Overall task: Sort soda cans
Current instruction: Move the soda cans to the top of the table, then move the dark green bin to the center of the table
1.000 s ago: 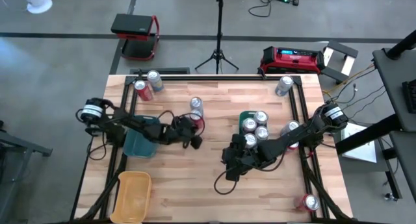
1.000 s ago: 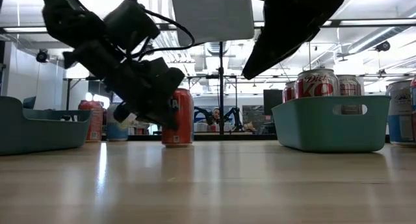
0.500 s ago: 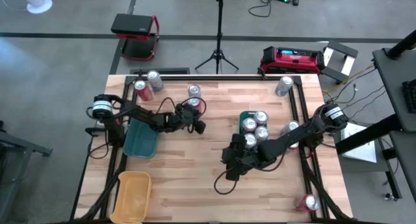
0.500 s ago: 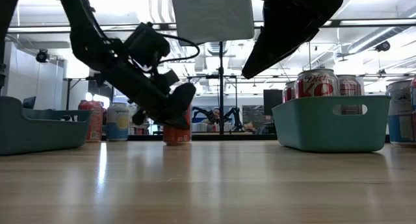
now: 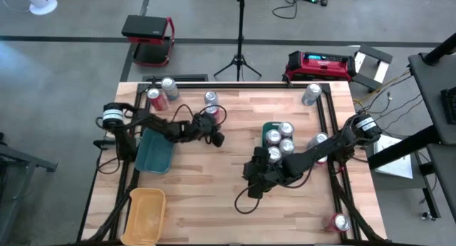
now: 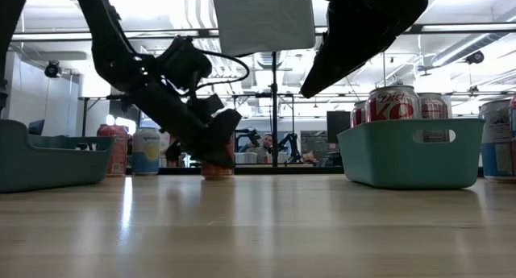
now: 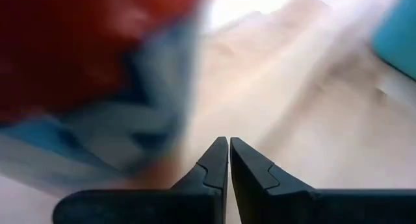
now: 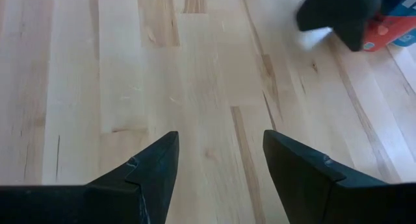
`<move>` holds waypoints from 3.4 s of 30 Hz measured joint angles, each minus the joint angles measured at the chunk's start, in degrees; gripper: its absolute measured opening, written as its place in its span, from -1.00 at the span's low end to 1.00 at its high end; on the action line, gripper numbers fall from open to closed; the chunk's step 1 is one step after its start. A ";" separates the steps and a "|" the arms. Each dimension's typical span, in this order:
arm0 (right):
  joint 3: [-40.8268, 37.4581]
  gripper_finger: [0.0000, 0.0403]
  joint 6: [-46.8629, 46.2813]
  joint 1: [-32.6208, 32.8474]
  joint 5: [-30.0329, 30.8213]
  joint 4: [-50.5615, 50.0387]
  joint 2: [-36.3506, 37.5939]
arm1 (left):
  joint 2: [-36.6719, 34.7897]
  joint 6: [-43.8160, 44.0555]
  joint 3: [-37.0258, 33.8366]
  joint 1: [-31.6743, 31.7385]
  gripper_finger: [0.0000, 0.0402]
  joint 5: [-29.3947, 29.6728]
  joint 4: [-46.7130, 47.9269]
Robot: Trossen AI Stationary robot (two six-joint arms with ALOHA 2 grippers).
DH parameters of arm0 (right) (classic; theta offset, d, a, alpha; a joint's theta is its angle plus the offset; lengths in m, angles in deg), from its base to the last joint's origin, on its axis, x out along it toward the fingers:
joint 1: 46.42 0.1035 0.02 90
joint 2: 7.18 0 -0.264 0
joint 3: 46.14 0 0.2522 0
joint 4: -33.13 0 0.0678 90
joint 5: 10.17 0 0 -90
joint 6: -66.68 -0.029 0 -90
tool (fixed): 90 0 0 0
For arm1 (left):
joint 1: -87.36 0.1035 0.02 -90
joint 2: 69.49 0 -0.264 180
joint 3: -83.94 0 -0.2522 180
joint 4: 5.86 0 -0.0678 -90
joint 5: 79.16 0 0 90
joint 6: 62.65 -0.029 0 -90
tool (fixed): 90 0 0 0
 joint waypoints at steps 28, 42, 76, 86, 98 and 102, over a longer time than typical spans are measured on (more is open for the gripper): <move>0.00 0.35 6.55 -3.35 -0.06 -1.60 0.00 | -33.55 37.79 7.44 -13.90 -0.41 -15.17 84.72; -0.02 0.25 1.51 3.53 -0.08 -11.01 6.18 | -26.41 42.47 3.09 -12.32 -0.27 -18.26 76.80; -6.99 0.12 -18.35 20.93 -0.01 -24.06 20.88 | 32.73 32.31 84.06 -8.64 -1.00 -13.31 86.08; -9.45 0.14 -22.65 26.02 1.47 -23.67 20.50 | 39.70 27.97 95.83 -9.44 -0.85 -17.89 100.54; -9.46 0.18 -22.82 27.71 3.14 -21.60 20.44 | 33.71 10.46 97.80 -13.17 -0.11 -10.50 99.62; -9.46 0.19 -22.01 27.67 5.89 -19.95 20.08 | 28.92 1.91 97.66 -18.51 0.04 -6.88 102.84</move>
